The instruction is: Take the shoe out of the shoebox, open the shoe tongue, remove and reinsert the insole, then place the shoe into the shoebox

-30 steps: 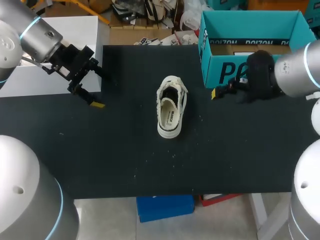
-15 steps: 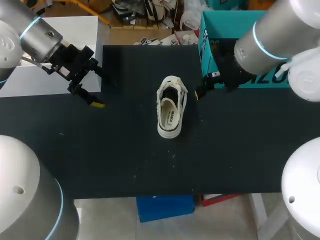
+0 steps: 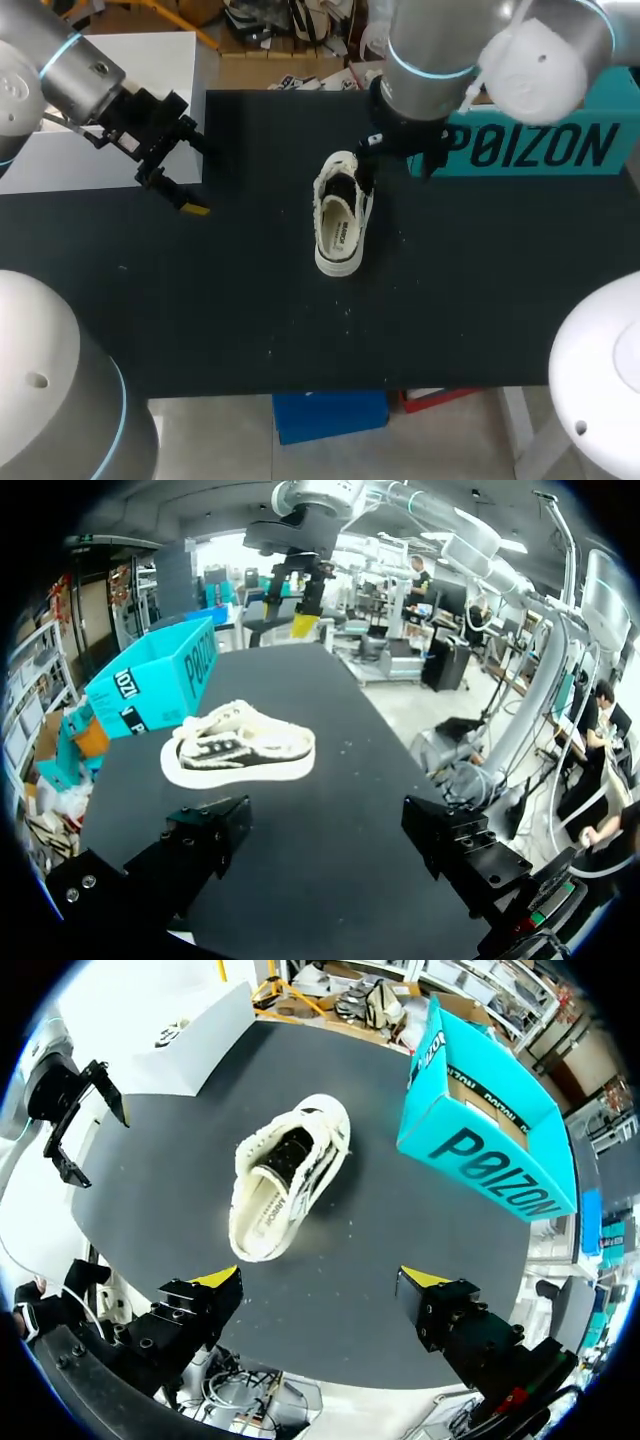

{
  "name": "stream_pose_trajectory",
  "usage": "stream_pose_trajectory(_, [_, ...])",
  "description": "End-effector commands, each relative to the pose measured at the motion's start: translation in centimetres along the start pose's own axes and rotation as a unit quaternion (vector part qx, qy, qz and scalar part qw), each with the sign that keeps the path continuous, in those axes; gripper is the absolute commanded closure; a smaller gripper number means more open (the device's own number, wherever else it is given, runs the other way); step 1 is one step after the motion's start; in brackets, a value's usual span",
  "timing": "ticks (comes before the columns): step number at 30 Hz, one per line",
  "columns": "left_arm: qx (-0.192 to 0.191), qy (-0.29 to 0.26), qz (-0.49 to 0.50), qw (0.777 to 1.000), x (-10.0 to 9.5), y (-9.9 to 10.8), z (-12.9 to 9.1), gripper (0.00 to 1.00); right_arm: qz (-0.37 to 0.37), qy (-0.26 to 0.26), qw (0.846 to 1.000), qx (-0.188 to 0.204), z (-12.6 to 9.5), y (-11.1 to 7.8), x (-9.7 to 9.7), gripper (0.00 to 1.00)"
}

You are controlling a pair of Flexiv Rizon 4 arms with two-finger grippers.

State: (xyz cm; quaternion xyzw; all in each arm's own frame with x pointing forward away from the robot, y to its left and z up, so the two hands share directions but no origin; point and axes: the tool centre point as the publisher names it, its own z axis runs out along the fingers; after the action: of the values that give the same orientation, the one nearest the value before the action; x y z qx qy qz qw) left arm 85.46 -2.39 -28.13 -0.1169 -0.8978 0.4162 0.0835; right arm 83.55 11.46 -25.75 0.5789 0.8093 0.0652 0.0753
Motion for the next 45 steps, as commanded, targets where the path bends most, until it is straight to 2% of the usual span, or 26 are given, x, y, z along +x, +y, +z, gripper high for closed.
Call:
stream_pose_trajectory(1, [-0.001,-0.002,0.001,1.0,0.1,0.0,0.1,0.0,0.009,-0.137,0.99,0.036,0.9,1.0,1.1,0.0])
stream_pose_trajectory(17, [-0.001,-0.002,0.001,1.0,0.1,0.0,0.1,0.0,0.065,-0.096,0.993,-0.006,4.4,3.1,2.4,0.0])
stream_pose_trajectory(25, [-0.001,-0.002,0.001,1.0,0.1,0.0,0.1,0.0,0.072,-0.079,0.994,-0.015,6.3,4.9,2.1,0.0])
stream_pose_trajectory(35, [-0.001,-0.002,0.001,1.0,0.1,0.0,0.1,0.0,0.08,-0.064,0.995,-0.004,8.9,6.4,1.1,0.0])
stream_pose_trajectory(45, [-0.001,-0.002,0.001,1.0,0.1,0.0,0.1,0.0,0.087,-0.052,0.995,0.011,11.6,6.0,0.4,0.0])
